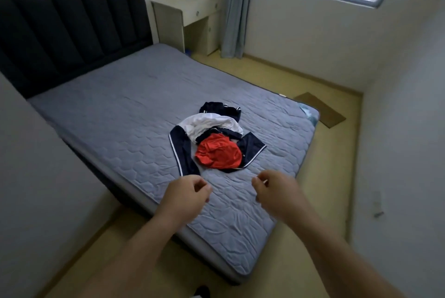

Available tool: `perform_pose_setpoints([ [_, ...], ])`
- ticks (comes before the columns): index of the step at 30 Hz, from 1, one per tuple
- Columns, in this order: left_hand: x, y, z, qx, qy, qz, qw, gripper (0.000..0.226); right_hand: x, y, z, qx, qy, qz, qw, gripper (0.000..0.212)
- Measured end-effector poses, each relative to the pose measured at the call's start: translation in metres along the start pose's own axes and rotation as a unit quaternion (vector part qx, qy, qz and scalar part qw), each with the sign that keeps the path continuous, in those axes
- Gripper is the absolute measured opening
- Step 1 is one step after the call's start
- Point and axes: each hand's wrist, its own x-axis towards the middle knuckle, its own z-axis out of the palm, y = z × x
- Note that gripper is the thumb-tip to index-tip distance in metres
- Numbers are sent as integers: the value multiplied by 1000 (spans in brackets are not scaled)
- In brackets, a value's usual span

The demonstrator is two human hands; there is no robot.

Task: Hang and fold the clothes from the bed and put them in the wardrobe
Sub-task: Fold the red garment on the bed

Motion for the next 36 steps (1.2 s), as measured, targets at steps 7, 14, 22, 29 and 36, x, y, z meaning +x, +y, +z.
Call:
perform_pose_setpoints([
  [7, 151, 30, 48, 4, -48, -32, 998, 18, 144, 49, -30, -13, -42, 33, 999, 28],
  [14, 278, 18, 140, -12, -6, -156, 988, 14, 355, 141, 3, -54, -174, 29, 983, 22],
  [22, 376, 4, 258, -62, 68, -327, 941, 13, 555, 229, 103, -71, -361, 29, 929, 21],
  [29, 407, -28, 331, -105, 136, -376, 911, 13, 646, 265, 203, 65, -417, 135, 897, 34],
  [36, 408, -86, 390, -130, 163, -404, 891, 17, 675, 290, 287, 203, -400, 201, 871, 38],
])
